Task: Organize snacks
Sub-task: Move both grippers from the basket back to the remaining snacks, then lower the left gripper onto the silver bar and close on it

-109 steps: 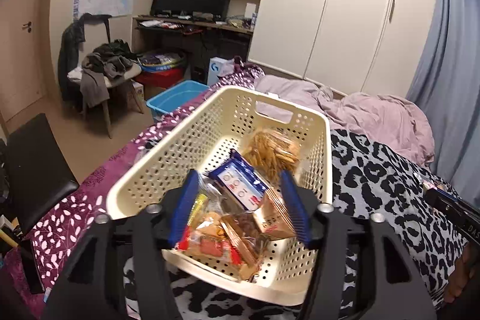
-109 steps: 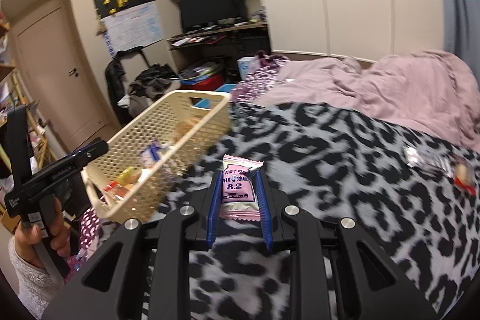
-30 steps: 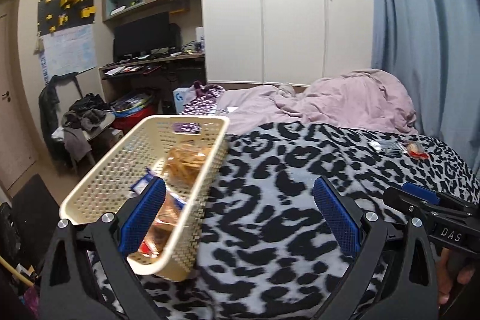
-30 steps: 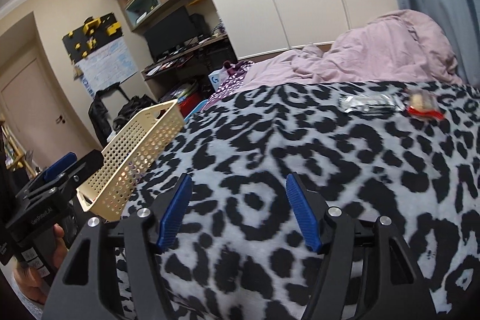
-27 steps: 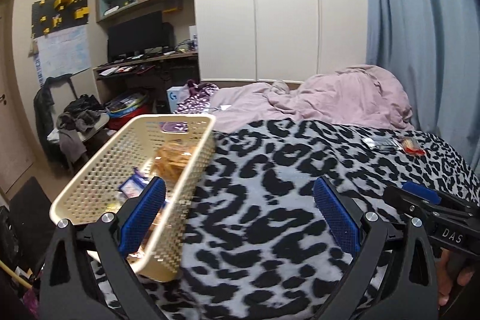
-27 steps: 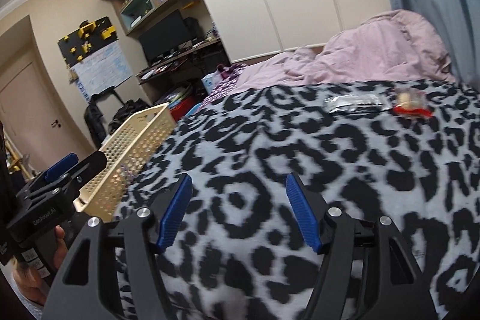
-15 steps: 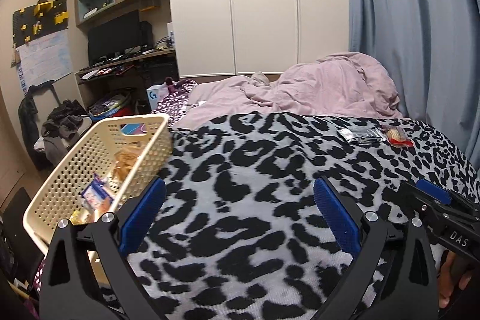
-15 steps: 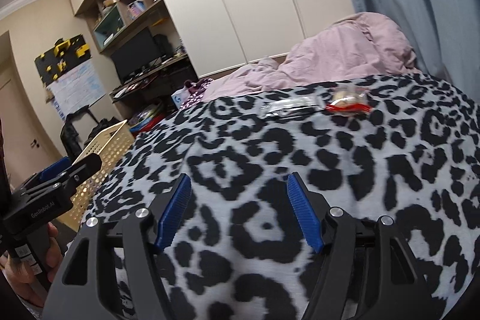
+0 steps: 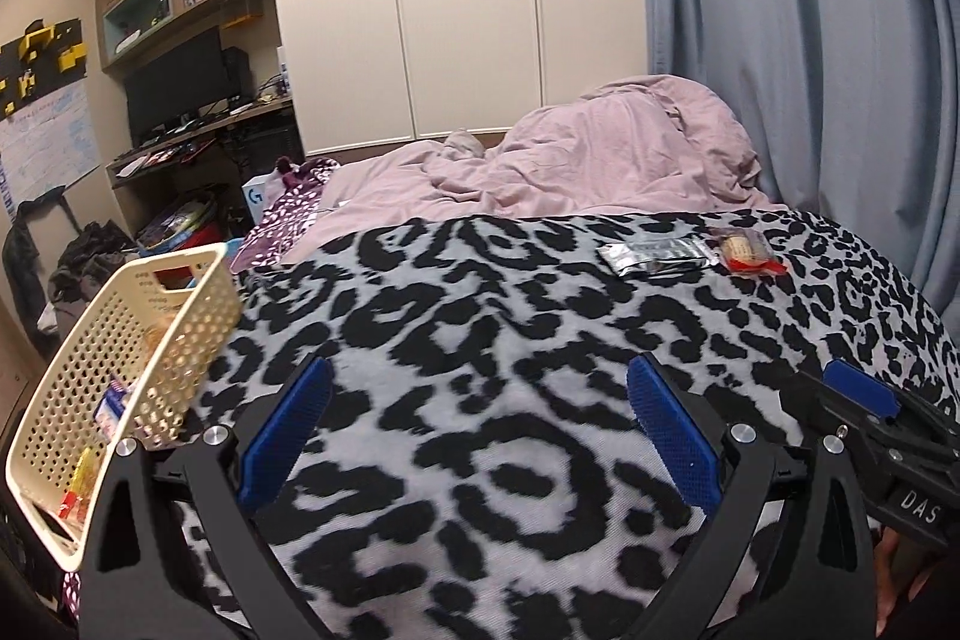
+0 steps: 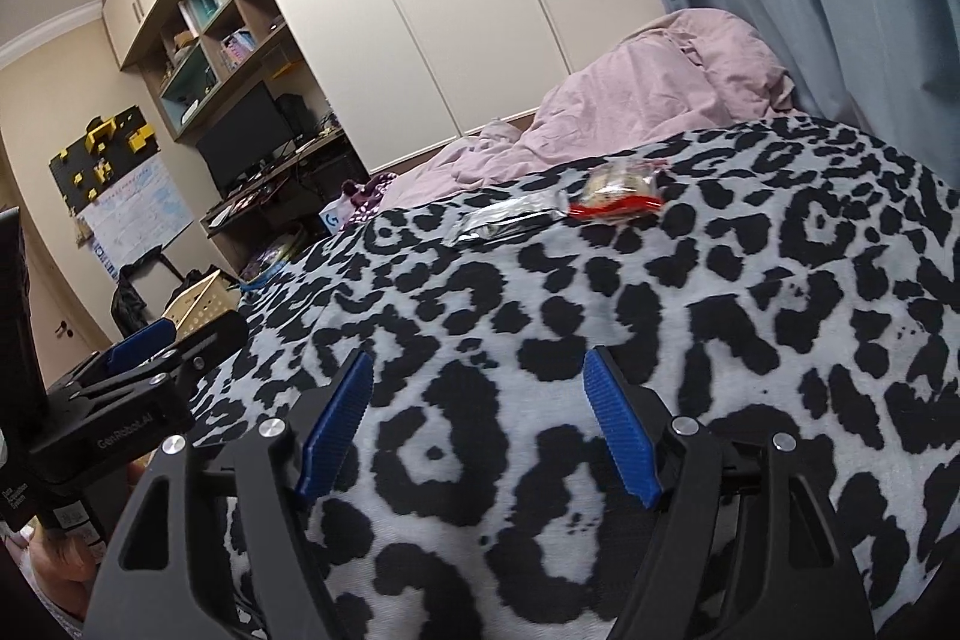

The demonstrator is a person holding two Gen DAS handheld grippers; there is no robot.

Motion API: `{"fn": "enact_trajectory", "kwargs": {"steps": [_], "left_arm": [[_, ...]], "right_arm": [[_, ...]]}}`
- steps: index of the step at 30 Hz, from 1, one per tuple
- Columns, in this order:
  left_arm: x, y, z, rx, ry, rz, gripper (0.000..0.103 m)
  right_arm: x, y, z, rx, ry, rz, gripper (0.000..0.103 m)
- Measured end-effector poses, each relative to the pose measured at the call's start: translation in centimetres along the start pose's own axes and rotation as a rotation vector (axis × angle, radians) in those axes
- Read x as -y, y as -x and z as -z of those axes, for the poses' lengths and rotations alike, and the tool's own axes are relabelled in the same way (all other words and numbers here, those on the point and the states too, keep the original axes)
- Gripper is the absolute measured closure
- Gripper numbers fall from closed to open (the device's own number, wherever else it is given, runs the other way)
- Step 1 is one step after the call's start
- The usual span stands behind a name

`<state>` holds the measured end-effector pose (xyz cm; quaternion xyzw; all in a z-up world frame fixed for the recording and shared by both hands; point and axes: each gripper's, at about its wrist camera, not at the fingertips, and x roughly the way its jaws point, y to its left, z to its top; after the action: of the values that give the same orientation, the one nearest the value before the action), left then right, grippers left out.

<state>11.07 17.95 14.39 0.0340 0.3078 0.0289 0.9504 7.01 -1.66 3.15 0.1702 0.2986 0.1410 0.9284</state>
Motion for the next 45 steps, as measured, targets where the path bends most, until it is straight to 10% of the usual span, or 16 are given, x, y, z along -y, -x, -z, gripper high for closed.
{"fn": "enact_trajectory", "kwargs": {"steps": [31, 45], "left_arm": [[5.1, -6.1, -4.5, -0.113, -0.070, 0.177, 0.003], [9.9, -15.0, -6.4, -0.238, -0.301, 0.190, 0.003]], "right_arm": [[4.8, 3.3, -2.2, 0.056, -0.048, 0.178, 0.026], [5.2, 2.6, -2.2, 0.028, -0.044, 0.194, 0.026]]}}
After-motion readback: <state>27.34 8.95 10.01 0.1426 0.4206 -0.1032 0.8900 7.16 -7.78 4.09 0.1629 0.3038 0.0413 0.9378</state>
